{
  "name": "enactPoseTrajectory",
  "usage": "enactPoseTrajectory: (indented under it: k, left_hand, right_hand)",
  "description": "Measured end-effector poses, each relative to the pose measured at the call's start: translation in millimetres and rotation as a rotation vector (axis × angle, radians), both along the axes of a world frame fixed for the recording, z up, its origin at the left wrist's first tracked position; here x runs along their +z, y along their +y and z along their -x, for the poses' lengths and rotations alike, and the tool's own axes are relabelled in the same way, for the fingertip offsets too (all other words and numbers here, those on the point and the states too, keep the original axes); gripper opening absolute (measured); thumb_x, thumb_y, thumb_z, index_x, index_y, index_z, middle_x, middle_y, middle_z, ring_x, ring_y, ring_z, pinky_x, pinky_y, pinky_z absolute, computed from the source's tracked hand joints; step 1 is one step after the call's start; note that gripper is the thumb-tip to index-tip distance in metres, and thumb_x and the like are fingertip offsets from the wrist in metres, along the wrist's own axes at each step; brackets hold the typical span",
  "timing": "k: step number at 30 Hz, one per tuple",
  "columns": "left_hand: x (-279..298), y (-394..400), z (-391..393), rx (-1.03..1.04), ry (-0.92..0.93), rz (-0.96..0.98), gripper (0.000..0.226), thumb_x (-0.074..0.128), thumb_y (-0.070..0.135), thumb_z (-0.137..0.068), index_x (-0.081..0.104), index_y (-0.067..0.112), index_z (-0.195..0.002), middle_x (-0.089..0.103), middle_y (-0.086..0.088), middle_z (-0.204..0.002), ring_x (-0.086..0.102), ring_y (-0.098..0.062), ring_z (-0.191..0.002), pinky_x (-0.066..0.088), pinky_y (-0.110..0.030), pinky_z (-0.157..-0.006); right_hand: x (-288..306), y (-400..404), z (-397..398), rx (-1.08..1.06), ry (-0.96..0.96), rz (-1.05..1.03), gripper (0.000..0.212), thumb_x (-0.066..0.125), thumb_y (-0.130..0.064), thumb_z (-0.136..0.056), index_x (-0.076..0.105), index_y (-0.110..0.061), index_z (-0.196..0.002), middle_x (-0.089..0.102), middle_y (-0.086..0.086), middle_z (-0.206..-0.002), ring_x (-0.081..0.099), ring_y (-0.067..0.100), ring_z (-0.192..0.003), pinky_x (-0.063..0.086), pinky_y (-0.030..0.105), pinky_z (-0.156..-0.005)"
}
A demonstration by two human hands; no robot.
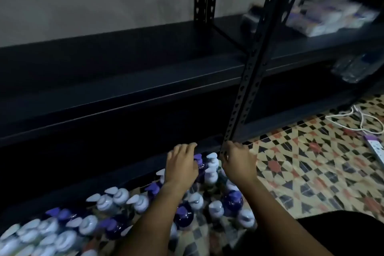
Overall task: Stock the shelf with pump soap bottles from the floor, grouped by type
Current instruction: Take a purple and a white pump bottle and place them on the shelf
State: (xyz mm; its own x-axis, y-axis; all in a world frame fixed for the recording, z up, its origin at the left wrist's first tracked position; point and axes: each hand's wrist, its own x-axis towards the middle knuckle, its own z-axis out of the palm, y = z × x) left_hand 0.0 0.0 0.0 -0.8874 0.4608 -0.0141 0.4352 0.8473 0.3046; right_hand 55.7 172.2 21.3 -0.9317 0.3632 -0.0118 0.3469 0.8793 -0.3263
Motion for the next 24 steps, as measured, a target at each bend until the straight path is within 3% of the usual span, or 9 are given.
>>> enactPoseTrajectory:
  k: [6, 12, 17, 21, 24]
  left_hand:
    - [-60.5, 28.9, 34.3, -0.028, -0.133, 0.075, 0.057, 0.052, 0.02, -0.102, 0.035, 0.026, -0.156, 0.042, 0.005, -0.155, 0.031, -0.02, -0.148, 0.024, -0.034, -0.116]
    - [-94.4, 82.2, 66.2, -0.171, -0.159, 0.195, 0.053, 0.052, 0.022, -0.104, 0.038, 0.023, -0.155, 0.047, -0.001, -0.152, 0.039, -0.026, -0.143, 0.027, -0.038, -0.116]
    - [-113.2, 120.5, 83.7, -0.248, -0.22, 0.439, 0.031, 0.06, 0.012, -0.097, 0.06, 0.019, -0.128, 0.065, -0.008, -0.132, 0.059, -0.03, -0.124, 0.037, -0.04, -0.106]
    - [-126.8, 136.4, 88.8, -0.255, -0.222, 0.452, 0.026, 0.058, 0.007, -0.099, 0.067, 0.016, -0.121, 0.068, -0.01, -0.127, 0.063, -0.032, -0.12, 0.042, -0.039, -0.104]
    - [-128.5, 132.0, 92.7, -0.218, -0.221, 0.425, 0.021, 0.06, 0.013, -0.098, 0.067, 0.017, -0.118, 0.069, -0.008, -0.124, 0.064, -0.03, -0.119, 0.042, -0.036, -0.102]
  right_hand:
    - [-61.5, 19.3, 29.8, -0.083, -0.19, 0.083, 0.038, 0.062, -0.017, -0.092, 0.06, -0.017, -0.13, 0.062, 0.01, -0.129, 0.048, 0.034, -0.124, 0.048, 0.041, -0.093]
    - [-108.5, 47.4, 42.1, -0.187, -0.282, 0.197, 0.049, 0.065, -0.014, -0.09, 0.059, -0.016, -0.138, 0.062, 0.015, -0.131, 0.059, 0.036, -0.119, 0.053, 0.042, -0.092]
    - [-135.8, 60.3, 53.9, -0.219, -0.301, 0.336, 0.033, 0.07, -0.027, -0.084, 0.074, -0.014, -0.114, 0.074, 0.013, -0.114, 0.068, 0.033, -0.106, 0.057, 0.039, -0.084]
    - [-145.6, 65.2, 66.9, -0.212, -0.279, 0.373, 0.029, 0.072, -0.029, -0.082, 0.077, -0.016, -0.108, 0.076, 0.008, -0.108, 0.069, 0.03, -0.104, 0.056, 0.036, -0.085]
    - [-146.9, 68.5, 65.6, -0.168, -0.301, 0.415, 0.029, 0.066, -0.039, -0.076, 0.076, -0.017, -0.093, 0.076, 0.006, -0.094, 0.068, 0.028, -0.092, 0.057, 0.038, -0.081]
